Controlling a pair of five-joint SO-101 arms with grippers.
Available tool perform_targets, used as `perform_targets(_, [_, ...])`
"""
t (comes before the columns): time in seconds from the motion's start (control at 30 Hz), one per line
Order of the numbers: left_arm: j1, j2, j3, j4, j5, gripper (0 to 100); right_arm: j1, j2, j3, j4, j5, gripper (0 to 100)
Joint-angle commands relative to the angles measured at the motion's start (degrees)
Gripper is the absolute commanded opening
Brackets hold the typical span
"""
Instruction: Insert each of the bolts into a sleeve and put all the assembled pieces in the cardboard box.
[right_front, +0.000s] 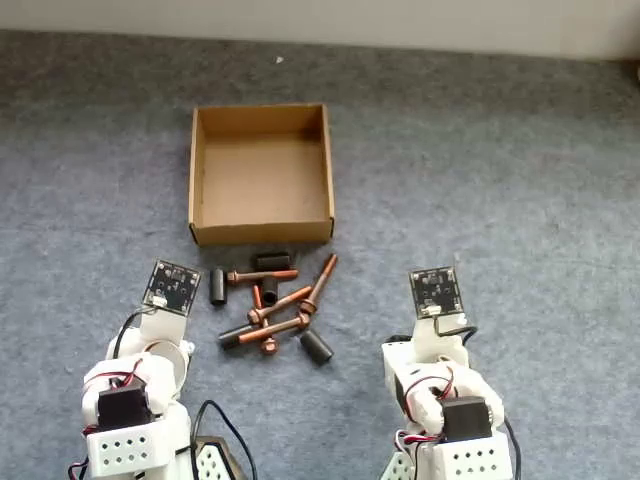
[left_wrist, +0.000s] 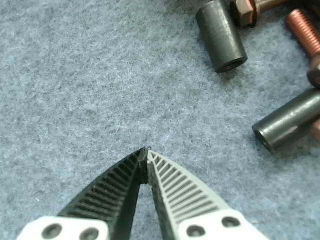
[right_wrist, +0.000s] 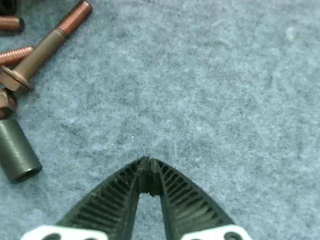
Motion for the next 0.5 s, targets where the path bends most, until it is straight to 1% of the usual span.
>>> perform_targets(0.0, [-0.5, -0.3, 1.2, 0.2, -0.3, 1, 0.6, 0.0, 8.8, 0.5, -0.3, 0.4])
perform_targets(0.47, [-0.5, -0.3, 1.2, 0.2, -0.4, 1, 0.6, 0.0, 8.8, 1.2, -0.3, 0.4])
